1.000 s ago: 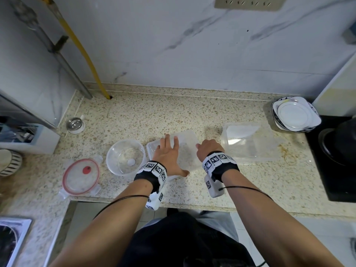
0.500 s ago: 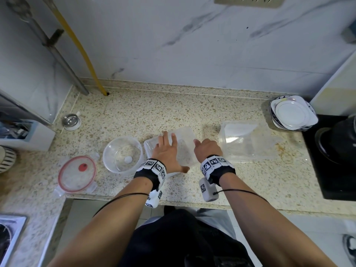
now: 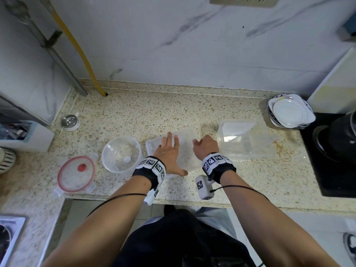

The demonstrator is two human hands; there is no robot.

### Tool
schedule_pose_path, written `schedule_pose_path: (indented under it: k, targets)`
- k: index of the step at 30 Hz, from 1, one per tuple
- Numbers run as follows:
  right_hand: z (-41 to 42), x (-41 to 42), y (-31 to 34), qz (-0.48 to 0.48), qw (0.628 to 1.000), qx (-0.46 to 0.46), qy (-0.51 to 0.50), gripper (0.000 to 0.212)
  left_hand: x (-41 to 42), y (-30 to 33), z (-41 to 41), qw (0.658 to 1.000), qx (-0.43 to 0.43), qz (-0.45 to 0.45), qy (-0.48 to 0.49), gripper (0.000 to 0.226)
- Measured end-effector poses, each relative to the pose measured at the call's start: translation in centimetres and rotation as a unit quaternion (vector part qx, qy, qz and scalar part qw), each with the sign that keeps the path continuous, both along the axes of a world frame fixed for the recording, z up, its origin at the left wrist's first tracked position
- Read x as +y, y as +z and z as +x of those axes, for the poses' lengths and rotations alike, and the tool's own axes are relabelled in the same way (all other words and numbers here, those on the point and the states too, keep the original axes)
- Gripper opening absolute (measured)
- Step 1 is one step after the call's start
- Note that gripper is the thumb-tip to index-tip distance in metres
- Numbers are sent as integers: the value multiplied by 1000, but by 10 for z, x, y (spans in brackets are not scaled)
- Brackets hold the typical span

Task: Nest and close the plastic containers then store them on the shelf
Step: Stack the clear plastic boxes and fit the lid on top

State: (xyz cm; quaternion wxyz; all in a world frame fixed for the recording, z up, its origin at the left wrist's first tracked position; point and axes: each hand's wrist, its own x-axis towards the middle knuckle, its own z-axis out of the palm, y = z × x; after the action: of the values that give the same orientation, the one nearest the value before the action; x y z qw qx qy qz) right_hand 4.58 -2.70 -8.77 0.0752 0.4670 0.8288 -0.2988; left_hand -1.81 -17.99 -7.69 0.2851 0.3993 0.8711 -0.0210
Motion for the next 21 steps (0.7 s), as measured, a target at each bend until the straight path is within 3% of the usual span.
schedule_pose_path:
  k: [8,12,21]
  targets:
    - [-10,0,1,-75,990,114,-35,13,1,-2,1,1000,13,0,-8,150]
    - [1,-5,-4,-90,980,176,-23,24,0,-4,2,1000,23,6,-10,149]
    - [6,-4,-11,-37,969,240,34,13,-2,-8,1,999,30,17,-10,150]
